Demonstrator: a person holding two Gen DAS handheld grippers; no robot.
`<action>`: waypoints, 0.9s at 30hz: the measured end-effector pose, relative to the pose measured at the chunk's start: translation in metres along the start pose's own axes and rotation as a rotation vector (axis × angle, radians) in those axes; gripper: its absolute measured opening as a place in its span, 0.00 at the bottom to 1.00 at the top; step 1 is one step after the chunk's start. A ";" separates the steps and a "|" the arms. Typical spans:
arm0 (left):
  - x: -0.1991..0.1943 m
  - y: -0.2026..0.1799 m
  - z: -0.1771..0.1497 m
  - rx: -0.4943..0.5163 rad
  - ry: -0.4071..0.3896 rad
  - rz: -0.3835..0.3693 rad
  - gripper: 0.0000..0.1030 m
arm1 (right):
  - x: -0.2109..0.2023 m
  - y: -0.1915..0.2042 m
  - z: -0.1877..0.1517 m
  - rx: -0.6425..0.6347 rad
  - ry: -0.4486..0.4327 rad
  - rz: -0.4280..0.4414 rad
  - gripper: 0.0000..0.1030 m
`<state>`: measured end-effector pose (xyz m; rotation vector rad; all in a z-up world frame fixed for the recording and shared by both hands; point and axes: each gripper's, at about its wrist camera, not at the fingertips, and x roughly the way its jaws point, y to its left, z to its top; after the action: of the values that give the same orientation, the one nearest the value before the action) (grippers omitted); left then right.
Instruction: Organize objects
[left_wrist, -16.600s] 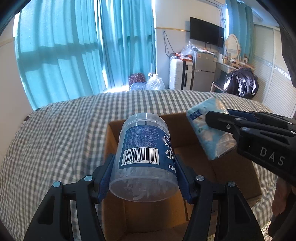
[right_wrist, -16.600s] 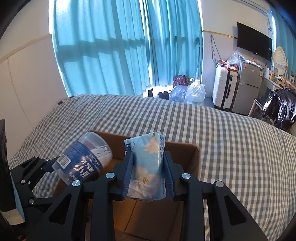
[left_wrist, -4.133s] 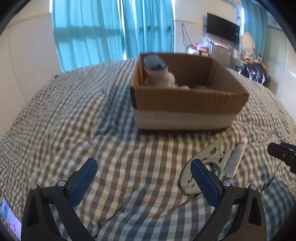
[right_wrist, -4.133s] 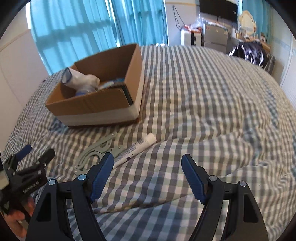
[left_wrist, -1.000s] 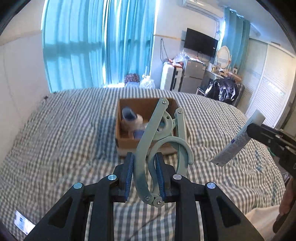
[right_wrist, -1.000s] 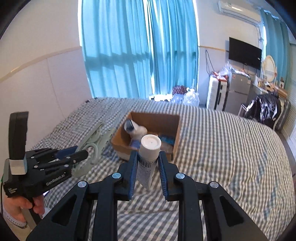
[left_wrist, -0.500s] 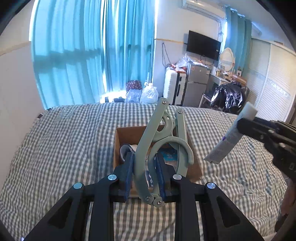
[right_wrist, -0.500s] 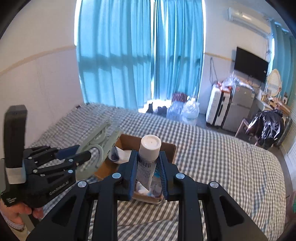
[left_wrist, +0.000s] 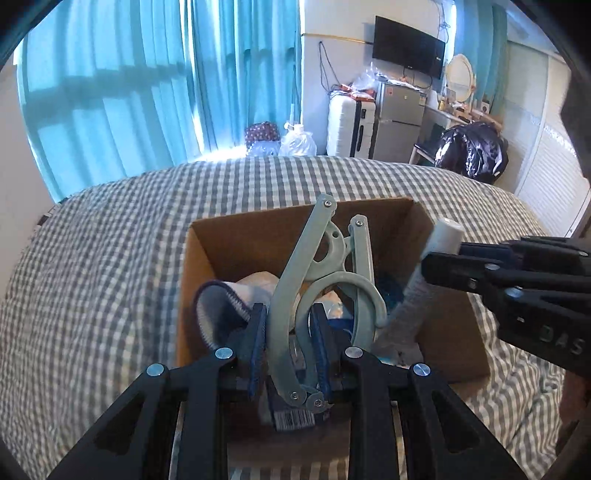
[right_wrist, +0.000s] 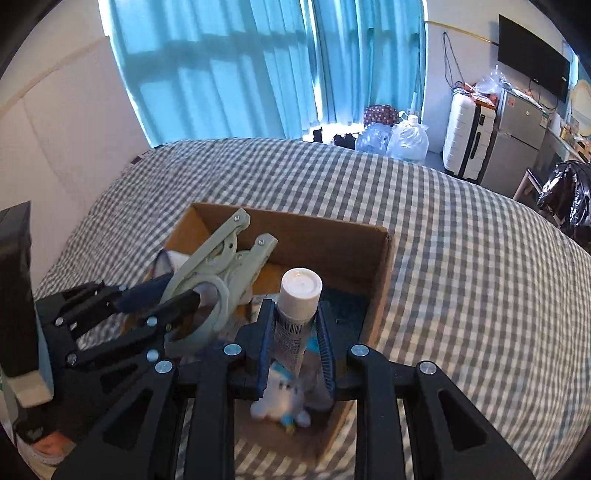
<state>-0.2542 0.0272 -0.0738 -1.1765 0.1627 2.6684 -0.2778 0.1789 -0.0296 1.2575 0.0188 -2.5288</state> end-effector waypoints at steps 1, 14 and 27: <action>0.002 -0.002 0.001 0.011 -0.005 0.004 0.23 | 0.005 0.000 0.001 -0.003 -0.007 -0.012 0.22; 0.000 -0.003 0.003 0.027 -0.055 -0.013 0.27 | -0.003 0.008 0.009 0.046 -0.152 -0.036 0.29; -0.155 -0.011 0.032 0.011 -0.265 0.102 0.89 | -0.167 0.045 0.010 0.010 -0.307 -0.138 0.47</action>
<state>-0.1732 0.0198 0.0622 -0.8206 0.1966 2.8751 -0.1787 0.1804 0.1126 0.8859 0.0246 -2.8175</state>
